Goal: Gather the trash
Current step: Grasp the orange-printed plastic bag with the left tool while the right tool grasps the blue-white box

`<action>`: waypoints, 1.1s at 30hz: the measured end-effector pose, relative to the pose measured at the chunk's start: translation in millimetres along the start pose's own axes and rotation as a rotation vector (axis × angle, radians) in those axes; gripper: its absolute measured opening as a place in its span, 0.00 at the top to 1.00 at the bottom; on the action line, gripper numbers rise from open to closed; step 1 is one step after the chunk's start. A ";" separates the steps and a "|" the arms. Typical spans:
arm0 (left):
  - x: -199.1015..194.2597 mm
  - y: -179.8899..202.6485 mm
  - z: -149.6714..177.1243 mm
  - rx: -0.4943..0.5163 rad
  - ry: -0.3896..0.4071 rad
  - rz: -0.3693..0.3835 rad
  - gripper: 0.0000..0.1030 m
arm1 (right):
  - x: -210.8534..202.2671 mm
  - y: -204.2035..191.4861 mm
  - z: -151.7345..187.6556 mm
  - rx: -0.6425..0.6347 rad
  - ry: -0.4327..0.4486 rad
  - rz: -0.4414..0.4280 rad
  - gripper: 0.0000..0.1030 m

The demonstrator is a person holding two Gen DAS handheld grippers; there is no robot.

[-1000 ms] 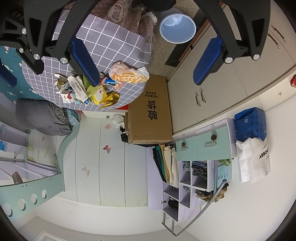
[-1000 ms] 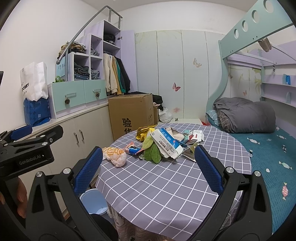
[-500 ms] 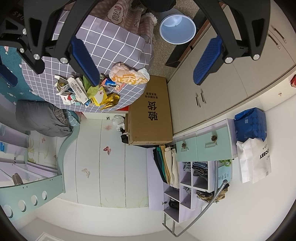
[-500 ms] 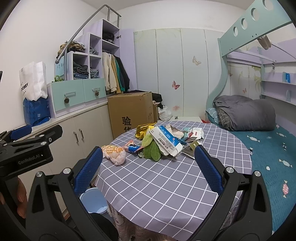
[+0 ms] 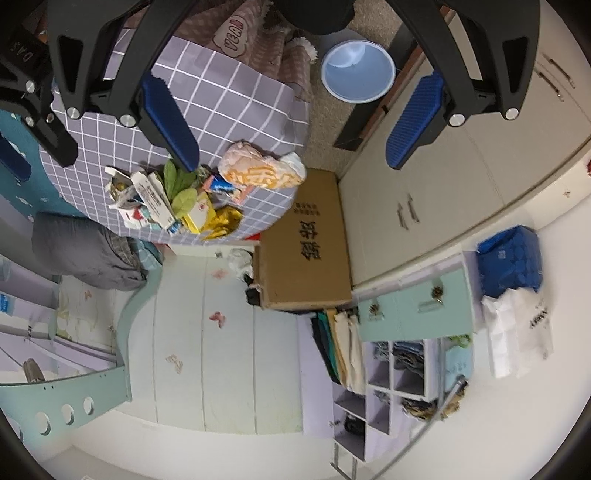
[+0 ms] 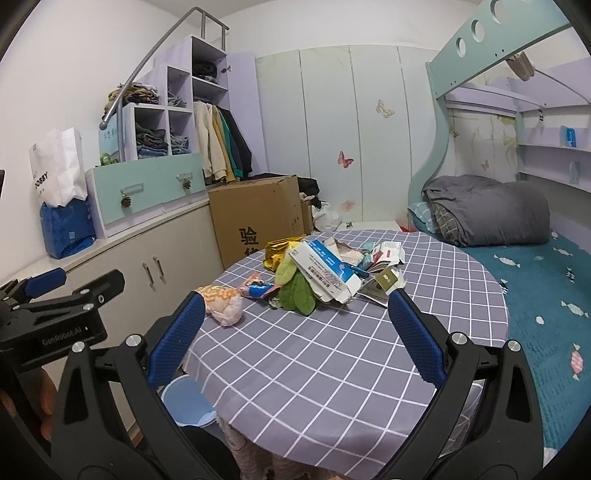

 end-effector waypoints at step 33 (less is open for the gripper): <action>242.1 24.5 60.6 -0.297 -0.516 0.023 0.26 | 187.5 41.4 20.6 -0.134 -0.252 -0.006 0.06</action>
Point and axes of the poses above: each gripper's, at about its wrist camera, not at the fingertips, and x roughly the way its jaws point, y to its right, z to its underside, the point moved 2 cm from there along x, roughly the way its jaws point, and after that the axes turned 11 degrees about y, right-handed, at the moved point
